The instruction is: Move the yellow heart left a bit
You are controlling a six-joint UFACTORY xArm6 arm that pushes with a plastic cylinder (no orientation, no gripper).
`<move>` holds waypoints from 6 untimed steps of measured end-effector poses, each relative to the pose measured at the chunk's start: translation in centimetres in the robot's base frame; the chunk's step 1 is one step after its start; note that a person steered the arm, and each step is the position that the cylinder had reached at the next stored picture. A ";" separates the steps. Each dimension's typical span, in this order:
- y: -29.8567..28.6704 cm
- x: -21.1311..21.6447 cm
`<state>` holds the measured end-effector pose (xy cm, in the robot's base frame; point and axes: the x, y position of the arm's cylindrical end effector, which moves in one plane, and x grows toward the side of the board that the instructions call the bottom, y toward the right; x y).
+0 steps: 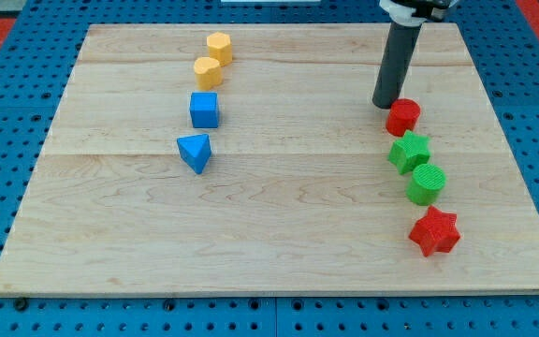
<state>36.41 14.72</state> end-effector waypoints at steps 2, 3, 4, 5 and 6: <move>-1.1 -1.8; -4.1 -3.1; -9.7 -3.5; -16.1 -5.0; -21.5 -5.1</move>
